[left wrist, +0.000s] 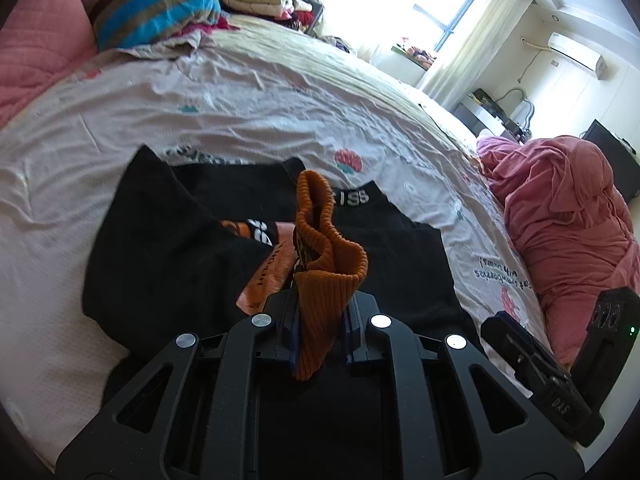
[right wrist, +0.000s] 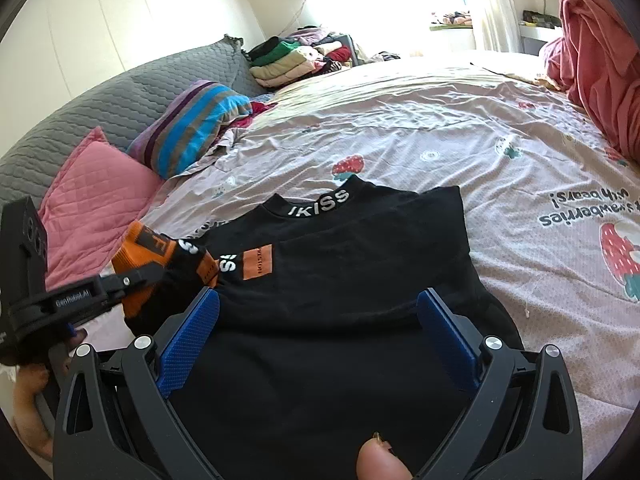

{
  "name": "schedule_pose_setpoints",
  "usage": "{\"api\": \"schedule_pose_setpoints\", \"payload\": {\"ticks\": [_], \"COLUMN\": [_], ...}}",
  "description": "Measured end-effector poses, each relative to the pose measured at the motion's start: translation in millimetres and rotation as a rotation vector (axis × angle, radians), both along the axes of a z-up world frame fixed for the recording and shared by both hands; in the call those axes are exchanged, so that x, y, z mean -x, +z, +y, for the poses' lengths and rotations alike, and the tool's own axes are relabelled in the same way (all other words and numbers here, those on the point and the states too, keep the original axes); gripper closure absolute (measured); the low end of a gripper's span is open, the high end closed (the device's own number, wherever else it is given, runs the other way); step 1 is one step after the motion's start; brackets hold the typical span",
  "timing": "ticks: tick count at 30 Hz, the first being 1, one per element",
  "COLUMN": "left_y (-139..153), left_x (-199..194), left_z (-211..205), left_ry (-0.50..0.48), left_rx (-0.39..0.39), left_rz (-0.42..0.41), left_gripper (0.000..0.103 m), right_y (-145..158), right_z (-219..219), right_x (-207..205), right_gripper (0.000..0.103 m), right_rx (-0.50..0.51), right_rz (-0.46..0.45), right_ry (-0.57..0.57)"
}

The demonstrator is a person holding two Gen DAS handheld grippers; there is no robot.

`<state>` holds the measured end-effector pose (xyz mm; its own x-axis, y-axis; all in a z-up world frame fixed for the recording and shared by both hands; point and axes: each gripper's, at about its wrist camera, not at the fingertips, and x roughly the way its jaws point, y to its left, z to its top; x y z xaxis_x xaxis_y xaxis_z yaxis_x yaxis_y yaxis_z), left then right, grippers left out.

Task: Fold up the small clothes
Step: 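Lay the cuff on the folded sleeve and open the left tool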

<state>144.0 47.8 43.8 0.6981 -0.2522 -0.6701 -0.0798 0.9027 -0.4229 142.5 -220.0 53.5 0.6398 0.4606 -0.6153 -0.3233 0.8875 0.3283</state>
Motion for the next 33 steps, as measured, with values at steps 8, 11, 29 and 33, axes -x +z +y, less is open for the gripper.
{"api": "schedule_pose_setpoints", "payload": {"ticks": [8,11,29,33], "left_y": [-19.3,-20.6,-5.0,-3.6], "left_x": [-3.2,-1.5,22.7,29.3], "left_z": [0.3,2.5,53.2,67.9], "left_ry": [-0.046,-0.051,0.124,0.181], "left_rx": [0.078,0.096,0.008,-0.040], "left_rz": [0.040,0.045,0.021,0.027], "left_gripper": [0.078,0.058,0.010,0.010], "right_y": [-8.0,-11.5,-55.3,-62.6], "right_z": [1.2,3.8,70.1,83.9], "right_x": [-4.8,-6.1,-3.6,-13.3], "right_gripper": [0.005,0.005,0.005,0.021], "right_rx": [0.001,0.003,0.029,0.024], "right_rz": [0.041,0.056,0.234,0.258], "right_ry": [0.006,0.016,0.210,0.209]}}
